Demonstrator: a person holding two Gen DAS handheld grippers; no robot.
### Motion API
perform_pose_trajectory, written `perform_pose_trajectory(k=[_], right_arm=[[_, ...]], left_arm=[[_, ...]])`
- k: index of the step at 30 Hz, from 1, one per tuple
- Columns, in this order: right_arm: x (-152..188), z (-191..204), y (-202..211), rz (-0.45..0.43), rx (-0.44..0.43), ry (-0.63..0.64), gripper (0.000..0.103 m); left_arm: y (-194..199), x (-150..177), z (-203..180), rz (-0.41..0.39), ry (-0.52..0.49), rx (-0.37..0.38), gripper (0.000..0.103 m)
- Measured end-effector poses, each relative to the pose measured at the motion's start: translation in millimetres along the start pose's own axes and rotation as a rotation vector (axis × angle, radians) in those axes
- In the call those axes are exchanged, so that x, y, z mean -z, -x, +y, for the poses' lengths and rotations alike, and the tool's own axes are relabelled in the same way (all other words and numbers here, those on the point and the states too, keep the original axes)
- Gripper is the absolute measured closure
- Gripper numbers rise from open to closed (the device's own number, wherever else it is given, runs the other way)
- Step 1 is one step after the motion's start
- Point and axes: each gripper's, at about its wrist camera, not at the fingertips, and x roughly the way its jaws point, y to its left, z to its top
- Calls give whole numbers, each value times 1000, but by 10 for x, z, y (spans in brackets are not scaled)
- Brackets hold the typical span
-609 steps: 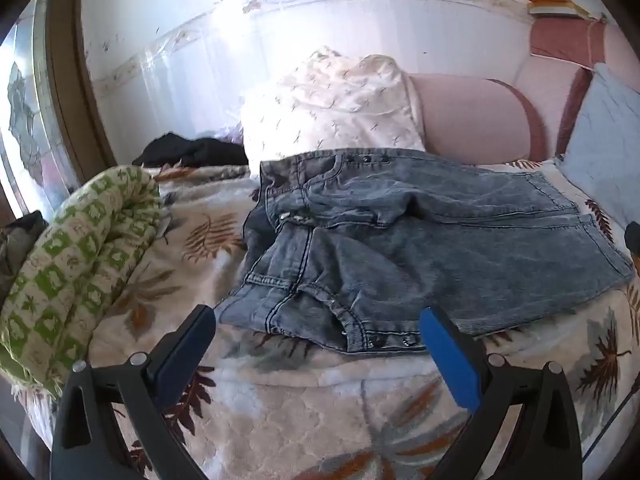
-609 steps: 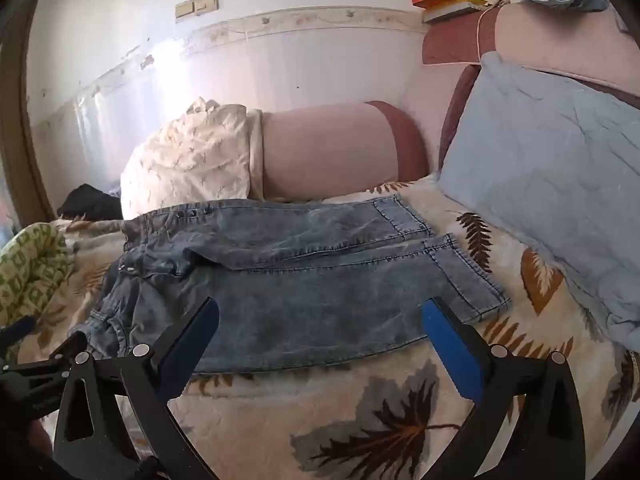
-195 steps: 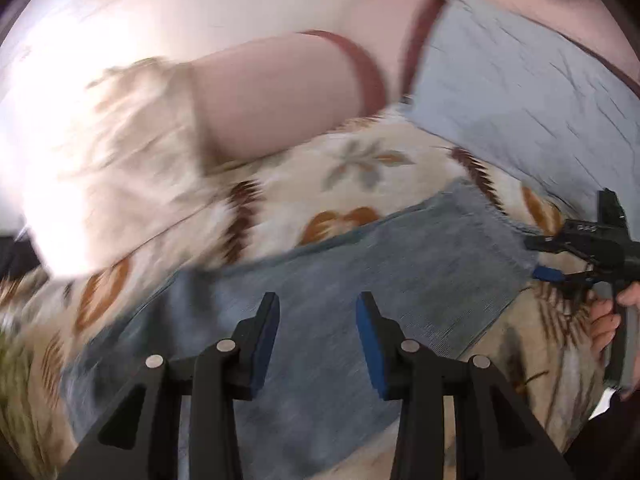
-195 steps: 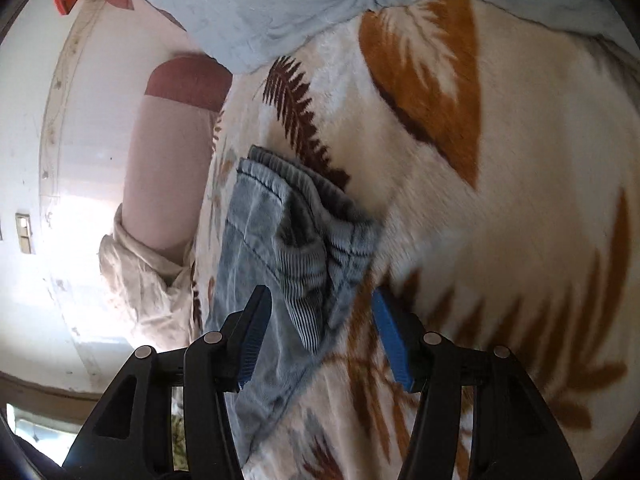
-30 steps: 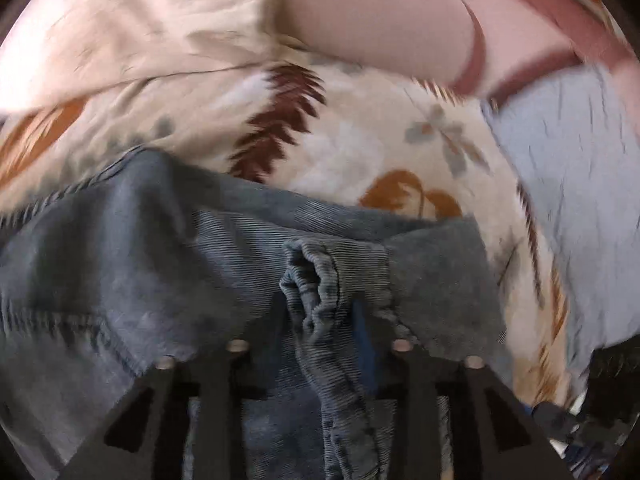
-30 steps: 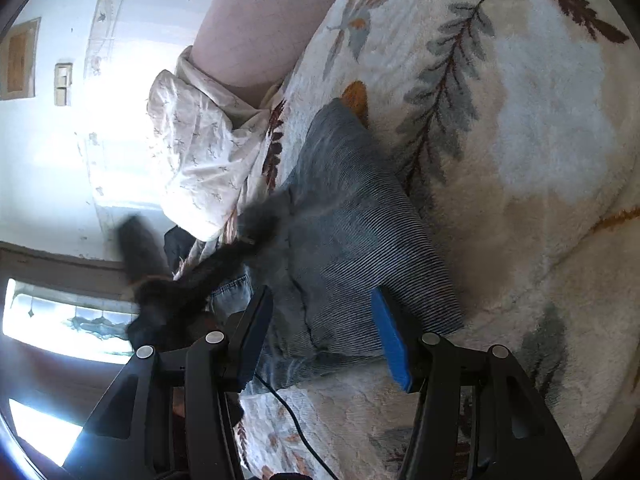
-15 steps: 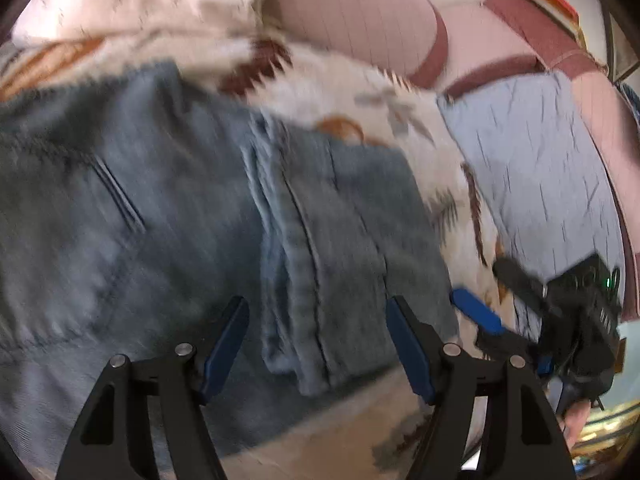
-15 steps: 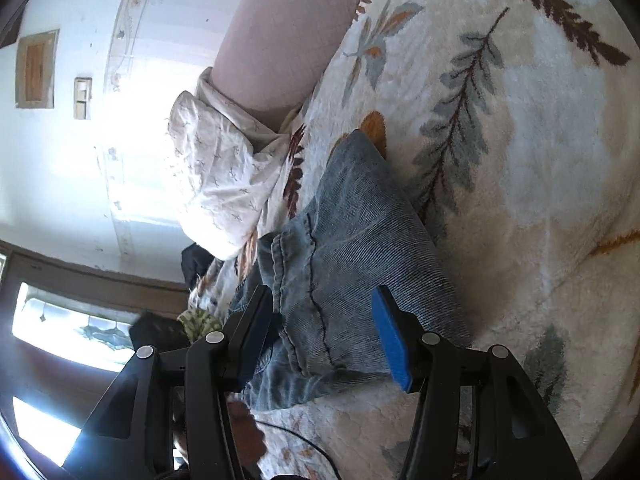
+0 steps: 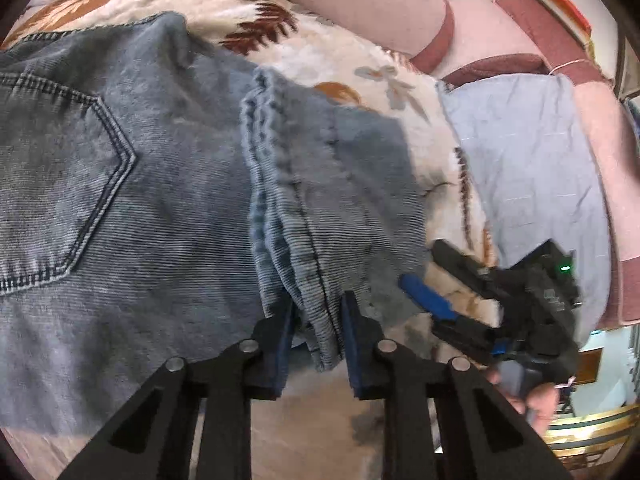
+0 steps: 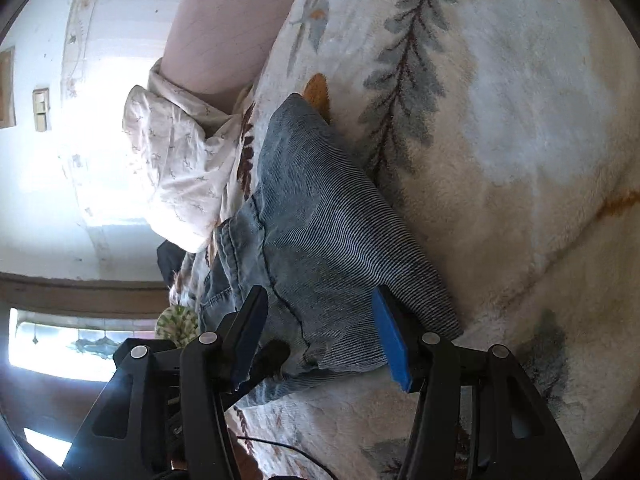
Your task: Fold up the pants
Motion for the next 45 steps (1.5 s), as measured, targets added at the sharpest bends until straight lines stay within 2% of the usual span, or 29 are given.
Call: perform_pose_trajectory(k=[4, 6, 8, 9, 11, 13, 17, 21, 23, 25, 30, 33, 36, 37, 38, 42, 45], right_arm=[[14, 7, 7, -2, 6, 7, 51], [8, 9, 1, -2, 6, 7, 51], [9, 7, 1, -3, 7, 7, 51], [11, 13, -3, -3, 7, 9, 51], [19, 19, -12, 1, 12, 14, 50], [28, 27, -13, 0, 17, 23, 50], [47, 136, -19, -9, 44, 64, 48], [222, 455, -73, -32, 132, 264, 45], [325, 575, -140, -20, 136, 337, 45], [444, 672, -228, -14, 168, 412, 45], [742, 782, -597, 19, 333, 555, 45], [842, 785, -715, -11, 408, 602, 43], [917, 821, -774, -39, 455, 651, 42], [945, 820, -780, -52, 463, 665, 42], [965, 814, -773, -63, 463, 670, 42], [993, 845, -646, -77, 458, 658, 41], [1057, 1164, -623, -75, 458, 711, 40]], left_arm=[[157, -70, -60, -4, 52, 93, 81], [121, -88, 8, 7, 62, 36, 81], [-40, -71, 174, 60, 110, -29, 80], [-111, -51, 258, 76, 132, -23, 80], [-101, -19, 325, 57, 153, 11, 78], [-30, 2, 278, 36, 128, -8, 78], [354, 129, 102, -85, -12, -148, 78], [913, 372, 247, -234, -61, -258, 75], [1191, 523, 469, -305, -21, -300, 67], [1444, 698, 740, -359, 37, -362, 65], [1794, 1010, 1299, -485, 179, -570, 65], [1849, 1093, 1560, -518, 245, -617, 65], [1875, 1088, 1763, -539, 268, -609, 62], [1862, 1072, 1794, -542, 270, -616, 52], [1839, 1041, 1831, -537, 281, -621, 48], [1813, 898, 1954, -540, 335, -540, 44], [1684, 853, 1990, -510, 376, -448, 42]])
